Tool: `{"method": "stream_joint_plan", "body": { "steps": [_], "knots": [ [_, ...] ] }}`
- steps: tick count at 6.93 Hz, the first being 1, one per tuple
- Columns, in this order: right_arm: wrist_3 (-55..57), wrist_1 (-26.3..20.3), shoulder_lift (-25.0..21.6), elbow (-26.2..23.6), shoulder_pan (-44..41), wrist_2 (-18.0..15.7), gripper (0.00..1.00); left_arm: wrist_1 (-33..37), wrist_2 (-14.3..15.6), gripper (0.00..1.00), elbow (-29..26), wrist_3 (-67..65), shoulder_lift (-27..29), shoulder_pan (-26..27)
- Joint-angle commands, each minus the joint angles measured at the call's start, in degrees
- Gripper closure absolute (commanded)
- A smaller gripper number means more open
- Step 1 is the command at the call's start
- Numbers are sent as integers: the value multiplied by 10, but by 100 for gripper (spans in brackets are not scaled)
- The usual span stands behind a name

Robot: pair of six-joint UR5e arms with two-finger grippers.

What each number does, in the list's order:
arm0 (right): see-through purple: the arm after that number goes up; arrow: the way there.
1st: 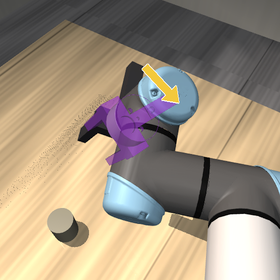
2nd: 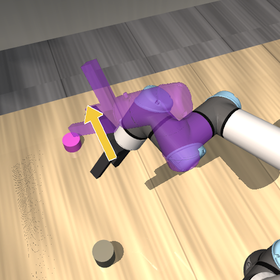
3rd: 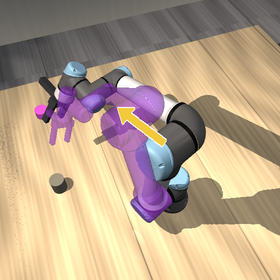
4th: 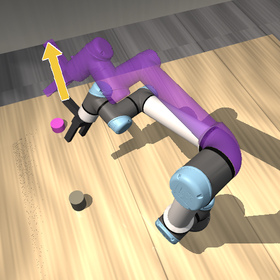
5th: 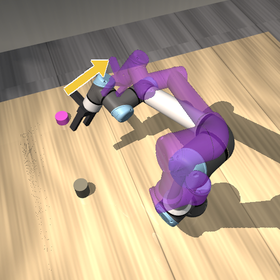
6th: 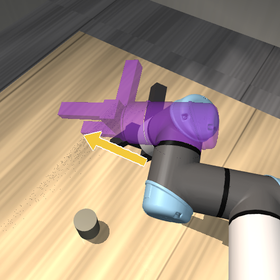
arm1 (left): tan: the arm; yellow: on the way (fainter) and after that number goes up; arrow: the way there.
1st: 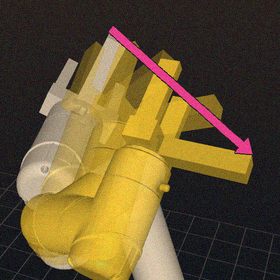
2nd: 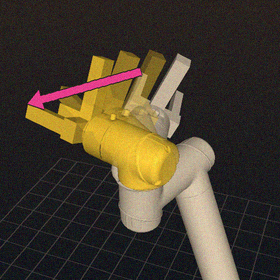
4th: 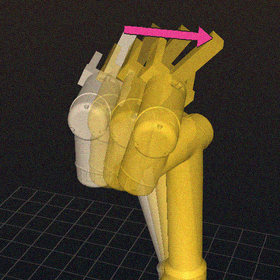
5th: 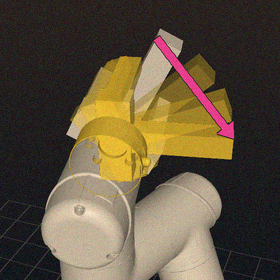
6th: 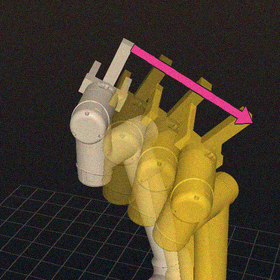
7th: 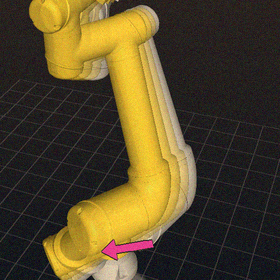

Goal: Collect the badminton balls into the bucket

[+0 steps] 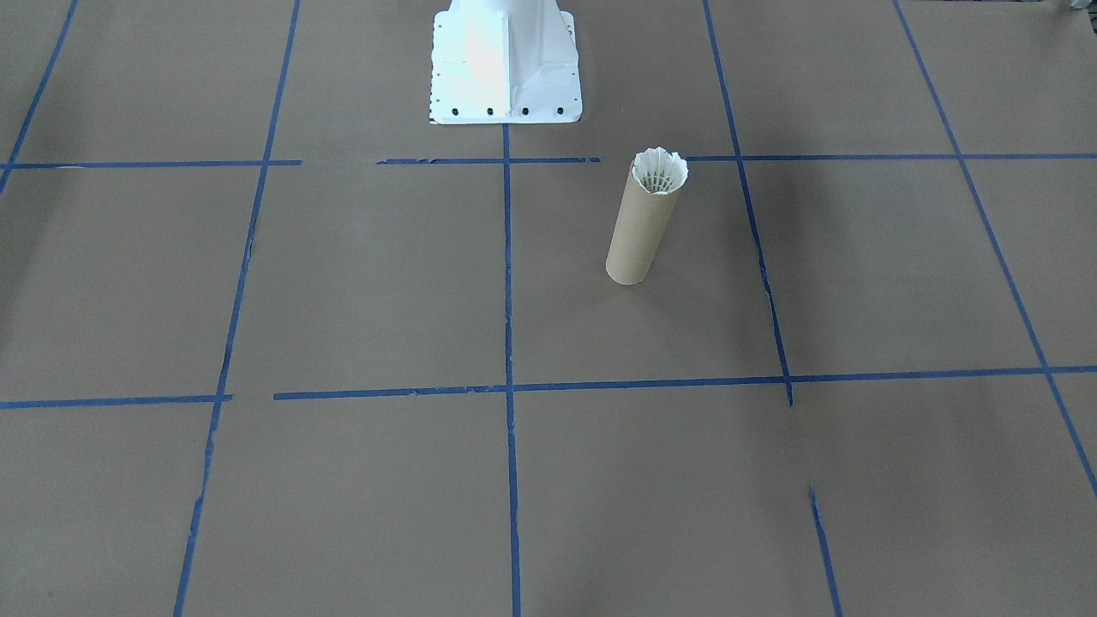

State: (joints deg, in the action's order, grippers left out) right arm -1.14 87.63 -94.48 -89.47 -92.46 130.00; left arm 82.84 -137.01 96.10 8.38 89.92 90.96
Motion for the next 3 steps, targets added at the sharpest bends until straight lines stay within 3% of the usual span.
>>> {"method": "stream_joint_plan", "body": {
  "steps": [1, 3],
  "knots": [
    [0, 0, 0, 0, 0, 1, 0, -1, 0, 0, 13, 1, -4, 2],
    [0, 0, 0, 0, 0, 0, 0, -1, 0, 0, 16, 1, -4, 3]
  ]
}}
